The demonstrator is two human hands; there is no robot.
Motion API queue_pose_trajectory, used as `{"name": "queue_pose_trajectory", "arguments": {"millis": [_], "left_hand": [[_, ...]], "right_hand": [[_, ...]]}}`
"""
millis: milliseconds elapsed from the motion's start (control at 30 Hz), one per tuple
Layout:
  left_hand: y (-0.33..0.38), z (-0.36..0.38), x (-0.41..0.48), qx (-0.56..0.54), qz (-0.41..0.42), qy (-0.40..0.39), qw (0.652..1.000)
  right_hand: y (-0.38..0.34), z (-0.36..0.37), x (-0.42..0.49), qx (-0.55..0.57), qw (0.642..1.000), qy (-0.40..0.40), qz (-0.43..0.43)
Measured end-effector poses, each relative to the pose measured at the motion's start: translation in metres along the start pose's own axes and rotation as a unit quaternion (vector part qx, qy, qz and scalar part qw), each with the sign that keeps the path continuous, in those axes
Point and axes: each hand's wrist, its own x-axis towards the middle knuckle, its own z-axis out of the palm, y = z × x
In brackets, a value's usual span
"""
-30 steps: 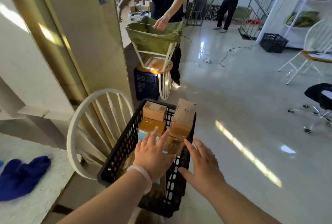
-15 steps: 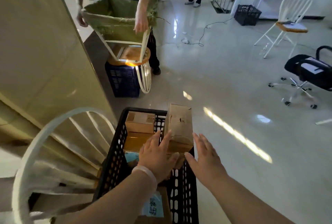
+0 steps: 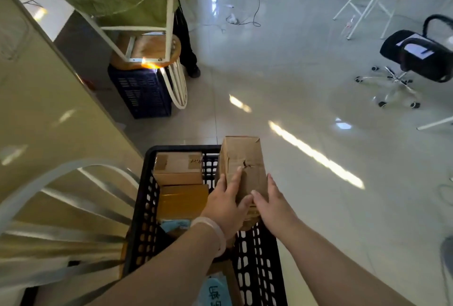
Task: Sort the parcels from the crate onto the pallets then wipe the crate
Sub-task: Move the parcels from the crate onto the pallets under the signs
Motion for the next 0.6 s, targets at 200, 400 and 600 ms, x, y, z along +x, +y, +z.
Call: {"name": "queue_pose_trajectory", "arguments": {"millis": [200, 400, 600], "left_hand": [[0.0, -0.005, -0.01, -0.052, 0.012, 0.017, 0.998], [0.015, -0.02, -0.041, -0.11, -0.01, 0.088, 0.99], [0.043, -0.028, -0.088, -0.118, -0.034, 0.147, 0.981]], "right_hand": [[-0.002, 0.004, -0.013, 0.069, 0.997, -0.013, -0.031], [-0.013, -0.002, -0.054, 0.115, 0.988, -0.043, -0.089], [-0.011, -0.016, -0.097, 0.124, 0.974, -0.075, -0.172]]}}
